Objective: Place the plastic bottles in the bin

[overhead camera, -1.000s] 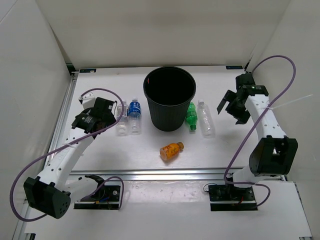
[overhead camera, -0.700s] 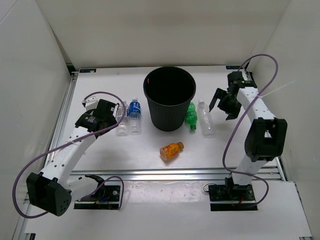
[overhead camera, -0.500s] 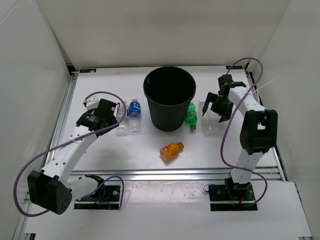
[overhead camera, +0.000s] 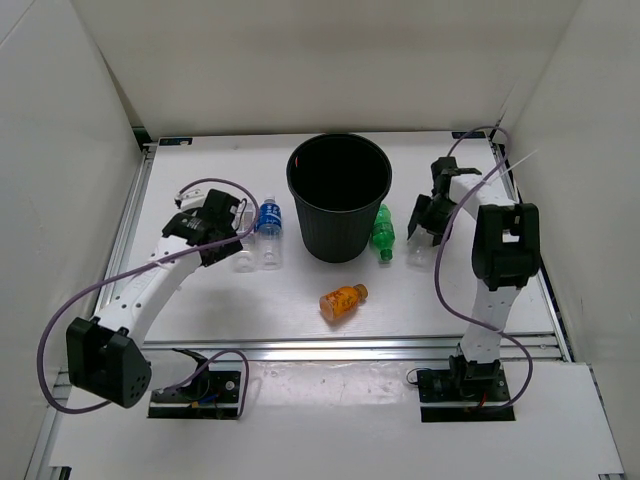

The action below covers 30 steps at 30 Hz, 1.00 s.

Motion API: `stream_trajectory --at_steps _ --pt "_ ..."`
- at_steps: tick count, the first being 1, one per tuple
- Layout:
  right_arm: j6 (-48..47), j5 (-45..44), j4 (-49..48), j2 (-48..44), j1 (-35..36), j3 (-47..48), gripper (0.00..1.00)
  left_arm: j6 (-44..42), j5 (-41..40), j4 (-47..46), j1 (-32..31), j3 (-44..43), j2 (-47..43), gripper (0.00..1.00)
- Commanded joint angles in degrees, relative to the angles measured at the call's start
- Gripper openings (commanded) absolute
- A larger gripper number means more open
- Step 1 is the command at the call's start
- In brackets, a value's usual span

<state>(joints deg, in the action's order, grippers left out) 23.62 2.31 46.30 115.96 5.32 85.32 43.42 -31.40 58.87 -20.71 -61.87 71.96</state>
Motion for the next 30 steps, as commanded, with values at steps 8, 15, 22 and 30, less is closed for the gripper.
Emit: stream_trajectory --at_steps 8,15,22,30 --pt "4.15 -3.46 6.52 -16.28 -4.18 12.2 0.41 4.83 0.03 3.79 0.06 -6.33 4.67 1.0" --pt "6.44 2.1 8.98 -17.62 3.96 40.15 0.38 8.09 -0.77 5.11 0.06 -6.95 7.22 1.0" --pt "6.97 6.83 1.6 -13.06 15.67 46.96 0.5 8.7 -0.77 5.11 0.06 -8.79 7.75 1.0" --pt "4.95 5.97 3.61 -16.18 21.92 44.94 1.0 9.23 -0.77 2.12 2.51 -12.14 11.53 1.0"
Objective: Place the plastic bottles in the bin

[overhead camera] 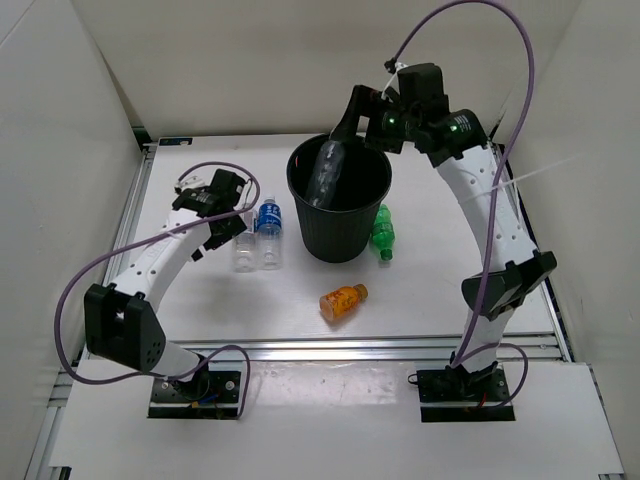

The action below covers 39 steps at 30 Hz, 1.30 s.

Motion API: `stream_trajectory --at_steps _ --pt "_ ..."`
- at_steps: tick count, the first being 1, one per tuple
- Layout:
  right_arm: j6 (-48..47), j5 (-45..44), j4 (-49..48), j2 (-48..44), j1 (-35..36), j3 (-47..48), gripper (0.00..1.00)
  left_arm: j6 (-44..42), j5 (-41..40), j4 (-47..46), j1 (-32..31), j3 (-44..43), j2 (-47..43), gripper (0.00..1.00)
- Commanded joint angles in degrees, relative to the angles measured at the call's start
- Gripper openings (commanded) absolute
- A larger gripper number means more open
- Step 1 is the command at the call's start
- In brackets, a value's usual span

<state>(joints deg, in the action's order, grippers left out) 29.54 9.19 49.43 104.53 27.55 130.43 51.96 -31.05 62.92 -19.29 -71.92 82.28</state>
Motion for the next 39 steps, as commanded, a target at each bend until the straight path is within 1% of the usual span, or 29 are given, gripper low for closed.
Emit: stream_trajectory --at_steps 1,6,10,16,17,21,22,25,30,32,36,37,38,39 --pt "-0.98 -1.8 0.49 -5.73 -0.83 -0.18 1.0 0.07 -1.12 -2.7 1.1 -2.87 1.91 1.0" --pt "-1.5 -2.34 1.63 -11.44 -2.77 -4.56 1.0 -4.67 -1.65 -5.87 1.62 -5.07 8.5 1.0" --pt "-2.55 -2.34 2.95 -14.79 -3.9 -8.16 1.0 -5.91 -0.51 -9.46 1.62 -7.36 13.51 1.0" --pt "-3.79 -1.81 2.95 -19.27 -5.05 -12.13 1.0 -6.7 5.11 -10.18 1.62 -13.33 21.15 1.0" --pt "-3.79 -1.81 2.95 -19.28 -5.05 -12.74 1.0 -7.22 5.12 -10.18 1.62 -14.12 21.69 1.0" --pt "-4.84 -2.33 2.95 -20.33 -5.67 -13.89 1.0 -8.89 9.5 -12.38 2.14 -15.96 24.06 1.0" --pt "-4.84 -2.34 2.95 -20.85 -5.67 -14.5 1.0 -9.42 11.43 -13.77 2.15 -15.97 25.11 1.0" --pt "-4.84 -2.34 2.95 -20.86 -5.67 -15.12 1.0 -9.95 13.72 -14.65 2.15 -15.19 26.7 1.0" --pt "-5.37 -2.34 2.95 -20.86 -5.67 -15.12 1.0 -10.57 15.57 -15.37 2.15 -11.76 28.63 1.0" --pt "-5.37 -1.81 2.95 -20.86 -5.67 -15.12 1.0 -10.57 16.28 -15.89 3.29 -9.57 28.64 0.99" --pt "-5.37 -2.33 2.95 -20.86 -5.67 -15.82 1.0 -10.05 17.51 -15.89 4.61 -7.1 28.03 0.93" --pt "-5.37 -2.34 2.95 -20.86 -5.67 -16.34 1.0 -10.04 17.51 -15.89 5.22 -6.31 28.02 0.93" --pt "-5.37 -2.34 2.95 -20.86 -5.67 -16.35 1.0 -10.04 17.51 -15.89 5.84 -6.3 27.41 0.89" --pt "-5.37 -2.34 2.95 -20.86 -5.67 -16.35 1.0 -9.52 17.51 -15.89 5.84 -6.3 26.71 0.8"
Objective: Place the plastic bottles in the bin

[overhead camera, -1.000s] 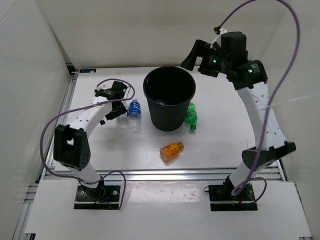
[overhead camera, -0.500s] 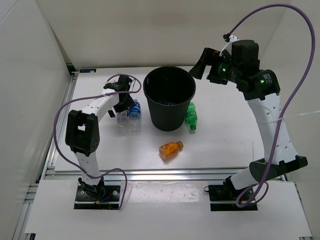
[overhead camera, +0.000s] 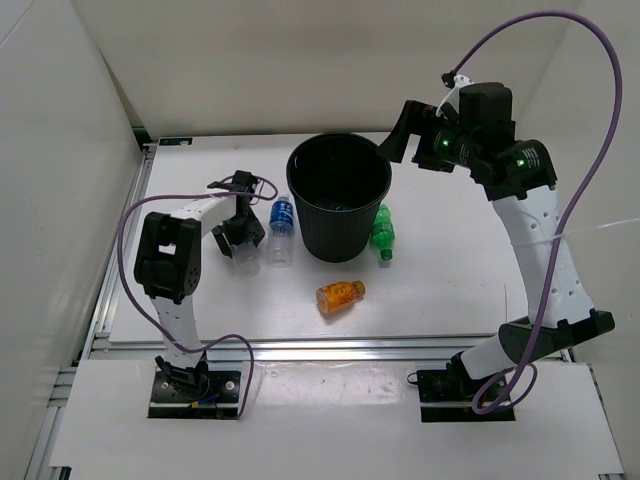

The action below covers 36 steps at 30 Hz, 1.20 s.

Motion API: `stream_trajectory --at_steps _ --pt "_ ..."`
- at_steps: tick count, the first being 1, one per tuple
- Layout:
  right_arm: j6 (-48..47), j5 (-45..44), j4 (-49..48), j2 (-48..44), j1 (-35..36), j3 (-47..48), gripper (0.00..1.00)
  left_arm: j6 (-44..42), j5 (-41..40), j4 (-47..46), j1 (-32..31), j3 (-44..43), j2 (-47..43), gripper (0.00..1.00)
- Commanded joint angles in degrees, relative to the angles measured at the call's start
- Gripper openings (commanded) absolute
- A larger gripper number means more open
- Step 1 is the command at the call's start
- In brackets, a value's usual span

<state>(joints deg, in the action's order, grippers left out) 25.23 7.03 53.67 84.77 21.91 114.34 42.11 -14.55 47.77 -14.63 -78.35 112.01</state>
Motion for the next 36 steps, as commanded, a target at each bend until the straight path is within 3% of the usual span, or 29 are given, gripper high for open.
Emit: stream_trajectory --at_steps 1,3,8,11,16,22,24,27,28,36 --pt "-1.06 -0.17 -1.29 -1.1 -0.03 -0.78 1.0 0.34 1.53 -0.75 1.8 0.12 -3.54 0.74" --pt "-1.06 -0.17 -1.29 -1.1 -0.03 -0.79 1.0 2.18 0.14 1.18 2.42 -3.37 -4.77 0.65" --pt "-1.06 -0.7 -1.29 -2.24 -0.03 -2.46 1.0 7.89 -3.91 10.93 3.65 -20.76 -8.82 0.65" --pt "-1.06 -1.31 -1.29 -2.77 -0.03 -3.95 1.0 9.21 -0.67 6.59 3.65 -30.36 -12.33 0.65" --pt "-1.06 -2.45 -1.29 -3.3 -0.03 -5.18 1.0 8.7 3.64 -4.96 -3.63 -39.56 -16.29 0.65" --pt "-0.54 -3.6 -1.29 -2.77 -0.03 -5.18 1.0 0.62 11.27 -4.97 -14.08 -53.99 -4.19 0.65" --pt "-0.54 -4.12 -1.29 -2.77 -0.03 -4.66 1.0 -1.23 15.23 -4.97 -15.51 -54.63 -2.06 0.68" --pt "-0.54 -4.74 -0.76 -2.77 -0.03 -4.66 1.0 -1.24 19.12 -4.44 -15.51 -51.04 -1.53 0.8" --pt "-0.54 -5.61 -0.76 -2.77 -0.03 -4.66 1.0 -2.02 19.12 -3.83 -15.51 -49.55 -2.66 1.0" --pt "0.08 -11.33 0.38 -4.62 -0.55 -8.96 1.0 -5.81 4.72 -3.82 -14.82 -36.19 -14.79 1.0"
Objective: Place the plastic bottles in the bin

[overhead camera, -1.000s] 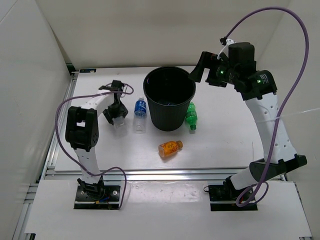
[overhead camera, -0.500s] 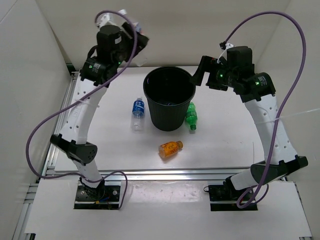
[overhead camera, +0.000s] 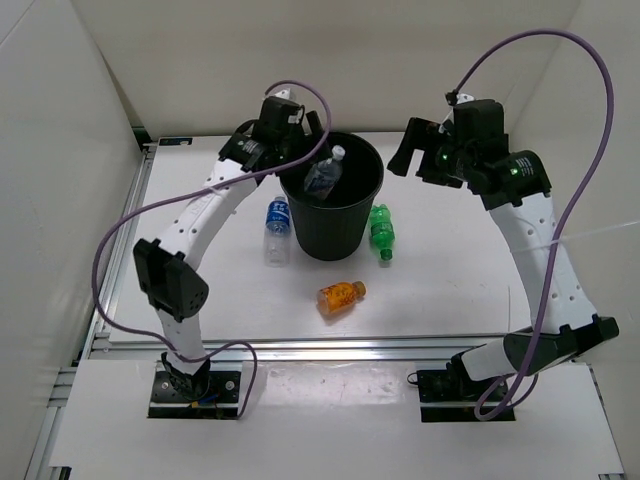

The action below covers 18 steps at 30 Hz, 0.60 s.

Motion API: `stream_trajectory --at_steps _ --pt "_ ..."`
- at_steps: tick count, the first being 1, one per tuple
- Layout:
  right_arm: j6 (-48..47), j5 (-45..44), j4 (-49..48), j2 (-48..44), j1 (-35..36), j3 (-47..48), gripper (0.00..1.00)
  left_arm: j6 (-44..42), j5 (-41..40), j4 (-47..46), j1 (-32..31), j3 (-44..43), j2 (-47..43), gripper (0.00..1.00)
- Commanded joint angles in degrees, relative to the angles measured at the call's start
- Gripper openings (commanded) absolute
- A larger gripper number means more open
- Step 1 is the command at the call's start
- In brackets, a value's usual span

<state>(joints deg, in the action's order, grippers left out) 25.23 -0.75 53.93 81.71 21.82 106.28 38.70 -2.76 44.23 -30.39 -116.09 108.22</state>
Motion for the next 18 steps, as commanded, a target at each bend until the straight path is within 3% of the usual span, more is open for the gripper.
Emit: stream_trajectory --at_steps 1,5,9,13,18 --pt "1.04 -2.42 1.25 -1.56 -2.73 -1.51 1.0 -2.4 -8.73 -0.28 1.47 2.62 -13.54 1.0" --pt "6.4 5.47 4.33 2.38 -11.08 -4.05 1.0 2.85 -16.65 0.25 6.39 10.52 -20.93 1.0" --pt "7.64 19.08 1.54 6.35 -18.39 -11.69 1.0 3.4 -16.4 0.25 11.22 16.94 -25.51 1.0" --pt "6.06 26.05 -4.09 13.27 -19.19 -15.22 1.0 5.25 -15.26 2.43 13.51 24.48 -29.46 1.0" --pt "2.72 26.07 -5.94 24.25 -17.35 -10.76 1.0 8.05 -12.71 7.96 16.59 30.22 -29.57 1.0"
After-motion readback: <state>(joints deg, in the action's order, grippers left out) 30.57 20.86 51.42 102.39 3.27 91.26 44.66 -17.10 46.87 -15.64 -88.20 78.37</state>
